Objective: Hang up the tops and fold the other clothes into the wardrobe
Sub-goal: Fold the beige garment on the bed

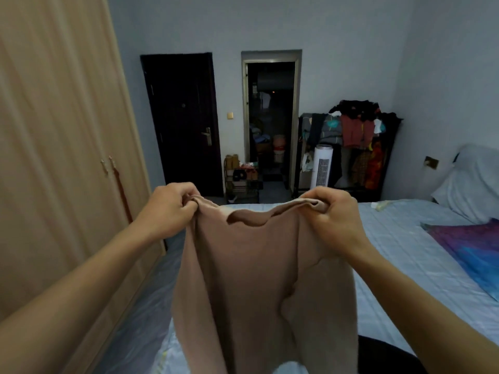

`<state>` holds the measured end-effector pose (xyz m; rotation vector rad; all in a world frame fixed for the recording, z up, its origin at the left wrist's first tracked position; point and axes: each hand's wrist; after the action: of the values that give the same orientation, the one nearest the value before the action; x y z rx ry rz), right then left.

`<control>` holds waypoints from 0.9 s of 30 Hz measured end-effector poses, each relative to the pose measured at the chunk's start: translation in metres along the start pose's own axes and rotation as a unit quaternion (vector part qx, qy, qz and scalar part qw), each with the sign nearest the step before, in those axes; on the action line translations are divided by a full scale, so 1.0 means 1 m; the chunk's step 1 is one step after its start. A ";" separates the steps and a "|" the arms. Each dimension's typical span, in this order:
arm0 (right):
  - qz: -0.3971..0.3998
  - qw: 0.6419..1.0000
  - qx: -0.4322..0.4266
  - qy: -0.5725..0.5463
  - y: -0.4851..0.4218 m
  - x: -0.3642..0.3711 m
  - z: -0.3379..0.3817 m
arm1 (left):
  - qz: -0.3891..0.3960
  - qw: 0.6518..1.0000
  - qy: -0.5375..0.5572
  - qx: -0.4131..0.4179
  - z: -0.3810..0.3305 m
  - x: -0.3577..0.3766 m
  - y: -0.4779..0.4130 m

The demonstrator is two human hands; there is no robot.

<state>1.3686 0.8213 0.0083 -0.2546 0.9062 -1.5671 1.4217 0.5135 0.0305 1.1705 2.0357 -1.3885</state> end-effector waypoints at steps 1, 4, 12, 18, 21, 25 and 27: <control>0.006 1.000 -0.009 -0.005 -0.005 -0.002 0.005 | 0.024 1.000 -0.009 -0.007 0.002 -0.001 0.001; 0.031 0.999 -0.024 -0.009 -0.018 -0.006 0.021 | 0.082 0.996 -0.022 -0.003 0.000 0.004 0.014; 0.014 1.000 -0.010 -0.007 -0.027 0.002 0.042 | 0.092 0.977 0.183 0.057 -0.059 0.078 0.085; -0.025 1.000 0.010 -0.008 -0.028 -0.005 0.041 | -0.066 0.966 0.243 0.065 -0.090 0.100 0.091; -0.047 0.999 0.021 0.000 -0.028 -0.007 0.039 | -0.078 0.961 0.256 0.068 -0.102 0.110 0.095; -0.074 0.997 0.027 -0.002 -0.026 -0.007 0.037 | -0.090 0.963 0.251 0.027 -0.113 0.119 0.095; -0.078 0.996 0.029 -0.007 -0.025 -0.006 0.036 | -0.090 0.969 0.226 0.032 -0.109 0.120 0.092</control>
<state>1.3740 0.8110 0.0514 -0.3013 0.8450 -1.7315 1.4425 0.6747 -0.0606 1.4685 2.4784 -1.3710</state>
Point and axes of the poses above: each hand's wrist, its own y-axis away from the middle knuckle, its own x-axis out of the palm, z = x × y, and after that the axes turned 5 degrees about -z, right-handed
